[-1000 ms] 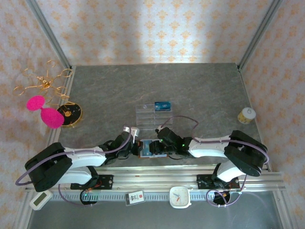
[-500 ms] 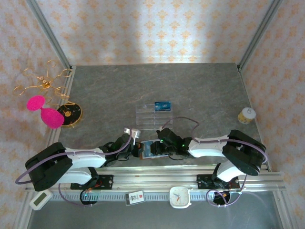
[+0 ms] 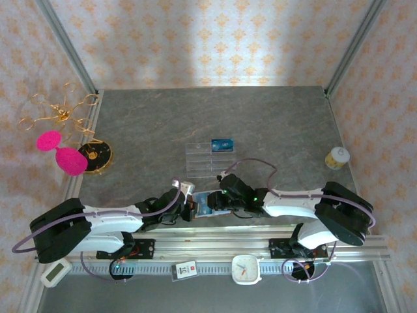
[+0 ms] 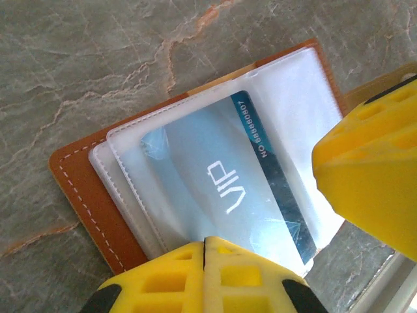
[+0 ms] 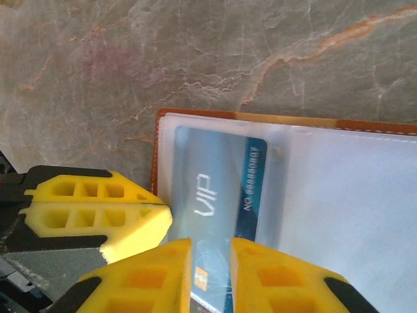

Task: Take the credit cards out of the card holder

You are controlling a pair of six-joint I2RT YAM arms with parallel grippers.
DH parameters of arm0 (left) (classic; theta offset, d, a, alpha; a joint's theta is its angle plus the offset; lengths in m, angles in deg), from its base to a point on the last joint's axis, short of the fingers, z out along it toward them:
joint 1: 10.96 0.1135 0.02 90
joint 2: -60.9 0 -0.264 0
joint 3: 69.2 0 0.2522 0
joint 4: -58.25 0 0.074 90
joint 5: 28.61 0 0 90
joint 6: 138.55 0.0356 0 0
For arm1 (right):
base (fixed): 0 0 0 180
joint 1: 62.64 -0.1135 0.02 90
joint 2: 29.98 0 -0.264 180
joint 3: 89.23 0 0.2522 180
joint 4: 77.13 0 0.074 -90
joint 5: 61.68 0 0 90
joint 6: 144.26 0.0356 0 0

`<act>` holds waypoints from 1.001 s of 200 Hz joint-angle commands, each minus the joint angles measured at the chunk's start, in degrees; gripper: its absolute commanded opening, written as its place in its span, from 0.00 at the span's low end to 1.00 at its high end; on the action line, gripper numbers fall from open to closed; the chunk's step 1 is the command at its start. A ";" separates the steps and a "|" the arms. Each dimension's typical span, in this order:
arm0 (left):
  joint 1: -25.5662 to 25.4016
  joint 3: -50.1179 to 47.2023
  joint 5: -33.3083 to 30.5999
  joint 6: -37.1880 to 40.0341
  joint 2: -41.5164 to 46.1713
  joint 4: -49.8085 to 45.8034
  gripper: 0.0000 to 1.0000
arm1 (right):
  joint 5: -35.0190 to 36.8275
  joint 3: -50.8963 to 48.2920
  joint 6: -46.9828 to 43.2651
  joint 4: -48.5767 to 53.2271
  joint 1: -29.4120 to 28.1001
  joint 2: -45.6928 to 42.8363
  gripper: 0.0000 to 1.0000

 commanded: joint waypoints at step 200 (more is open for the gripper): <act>1.01 0.26 -0.86 -0.12 2.63 0.68 0.00 | 0.78 -4.97 2.07 -0.09 2.45 0.05 0.00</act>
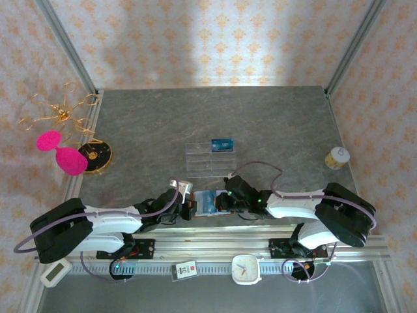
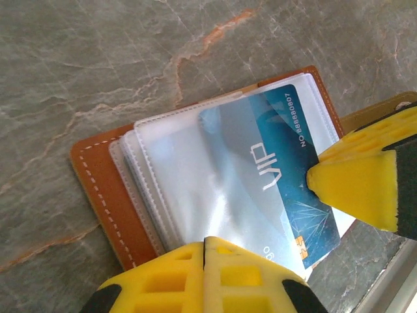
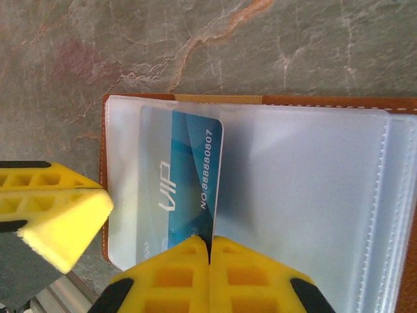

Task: Take the credit cards out of the card holder

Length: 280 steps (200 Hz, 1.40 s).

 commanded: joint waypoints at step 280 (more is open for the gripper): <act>-0.53 2.20 1.54 0.97 -9.79 2.93 0.00 | 6.36 -5.10 0.69 5.20 4.81 -6.76 0.00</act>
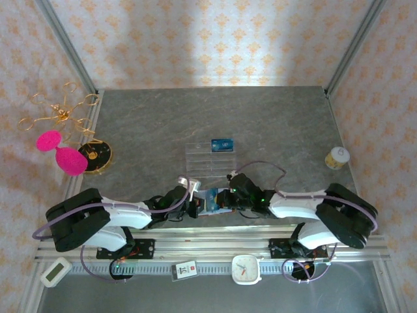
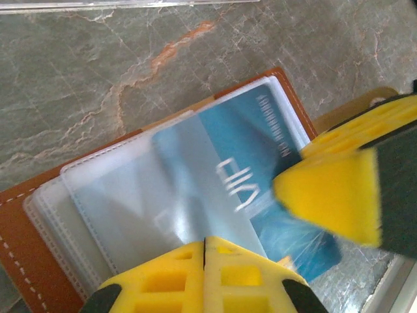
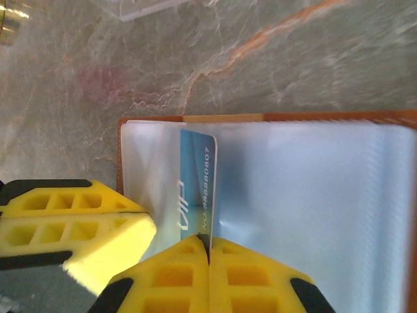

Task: Take the credit cards out of the card holder

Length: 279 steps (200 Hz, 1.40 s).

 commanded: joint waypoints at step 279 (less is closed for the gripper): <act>10.98 -1.60 4.57 -13.36 18.43 45.88 0.45 | 13.67 8.49 -0.41 -33.76 -2.36 -13.53 0.00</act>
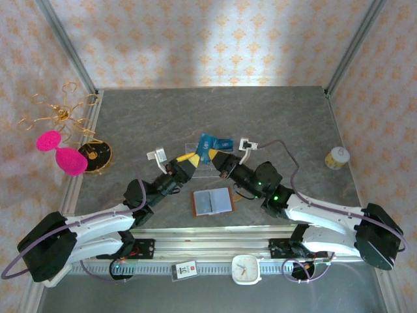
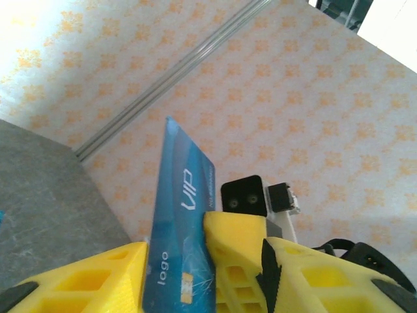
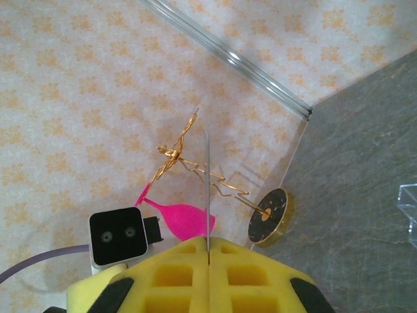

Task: Take the credit cards out of the card holder

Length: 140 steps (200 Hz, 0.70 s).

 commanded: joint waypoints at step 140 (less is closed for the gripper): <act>4.44 2.47 5.16 3.33 5.10 -4.75 0.00 | 9.01 3.42 -2.95 5.78 -5.84 2.04 0.08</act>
